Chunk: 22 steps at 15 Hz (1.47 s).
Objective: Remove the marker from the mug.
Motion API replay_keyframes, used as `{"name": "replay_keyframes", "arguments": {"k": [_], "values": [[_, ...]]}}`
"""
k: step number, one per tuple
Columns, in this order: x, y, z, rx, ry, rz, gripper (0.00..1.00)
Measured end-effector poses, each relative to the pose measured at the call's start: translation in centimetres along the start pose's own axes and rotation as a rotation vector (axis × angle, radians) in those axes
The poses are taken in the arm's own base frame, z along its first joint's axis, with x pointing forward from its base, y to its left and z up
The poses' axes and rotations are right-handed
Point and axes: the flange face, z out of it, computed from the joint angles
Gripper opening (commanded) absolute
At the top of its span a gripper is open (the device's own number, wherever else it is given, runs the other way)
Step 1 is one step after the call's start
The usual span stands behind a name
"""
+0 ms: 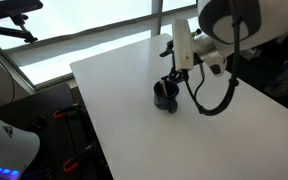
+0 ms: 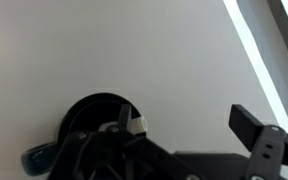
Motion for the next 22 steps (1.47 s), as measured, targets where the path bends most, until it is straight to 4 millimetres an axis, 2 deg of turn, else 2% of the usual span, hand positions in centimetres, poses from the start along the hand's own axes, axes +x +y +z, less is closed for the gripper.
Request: {"name": "replay_keyframes", "arguments": {"k": [5,12,18,22], "values": [[0.7,2.5,1.2,0.011,-0.021,0.039,1.00],[1.5,5.1,0.5,0.024,-0.001,0.074,1.00],[2.5,3.7,-2.1,0.019,0.055,0.038,1.00],[3.5,2.6,-1.8,0.021,0.049,-0.002,1.00]]}}
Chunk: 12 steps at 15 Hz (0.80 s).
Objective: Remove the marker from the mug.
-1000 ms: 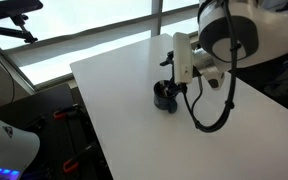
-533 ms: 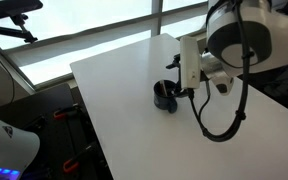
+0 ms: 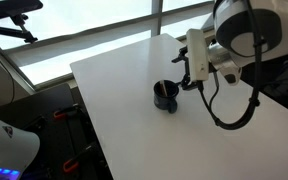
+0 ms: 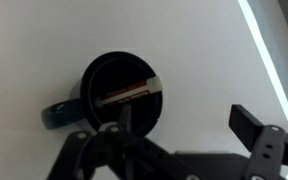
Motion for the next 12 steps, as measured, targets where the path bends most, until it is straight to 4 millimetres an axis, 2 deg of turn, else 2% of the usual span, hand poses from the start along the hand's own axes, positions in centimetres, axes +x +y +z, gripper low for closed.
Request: {"name": "replay_keyframes", "arguments": {"k": [6,12], "values": [[1.1,-1.0,1.8,0.024,-0.079,-0.074,1.00],[1.2,-0.7,1.9,0.025,-0.080,-0.069,1.00]]}}
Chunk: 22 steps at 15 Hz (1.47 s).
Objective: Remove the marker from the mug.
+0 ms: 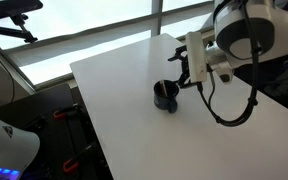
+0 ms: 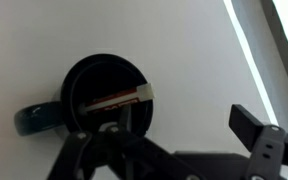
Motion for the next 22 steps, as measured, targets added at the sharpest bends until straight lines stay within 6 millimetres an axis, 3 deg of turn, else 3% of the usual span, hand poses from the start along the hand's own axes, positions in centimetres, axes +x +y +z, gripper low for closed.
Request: {"name": "replay_keyframes", "arguments": {"k": [4,11,22], "values": [[0.3,0.3,0.3,-0.002,0.003,0.009,1.00],[2.6,2.2,2.5,-0.002,-0.009,0.043,1.00],[3.4,2.1,2.3,-0.002,-0.001,0.137,1.00]]}}
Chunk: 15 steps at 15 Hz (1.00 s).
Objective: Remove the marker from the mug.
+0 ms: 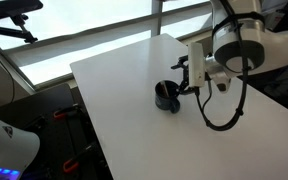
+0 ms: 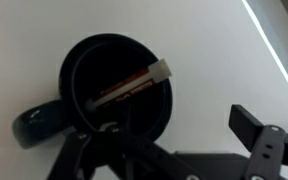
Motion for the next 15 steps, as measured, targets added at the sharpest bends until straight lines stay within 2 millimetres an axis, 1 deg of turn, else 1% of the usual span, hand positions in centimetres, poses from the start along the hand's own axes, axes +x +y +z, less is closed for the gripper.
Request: {"name": "replay_keyframes", "arguments": {"k": [2,4,11,13,15], "values": [[-0.2,0.1,0.2,0.001,-0.006,0.012,1.00],[-0.9,0.2,0.5,0.002,-0.018,0.019,1.00],[-4.3,-0.5,0.8,0.002,-0.022,0.036,1.00],[-4.7,-0.5,1.0,0.001,-0.022,0.048,1.00],[-4.6,-0.2,1.1,0.002,-0.018,0.074,1.00]]}}
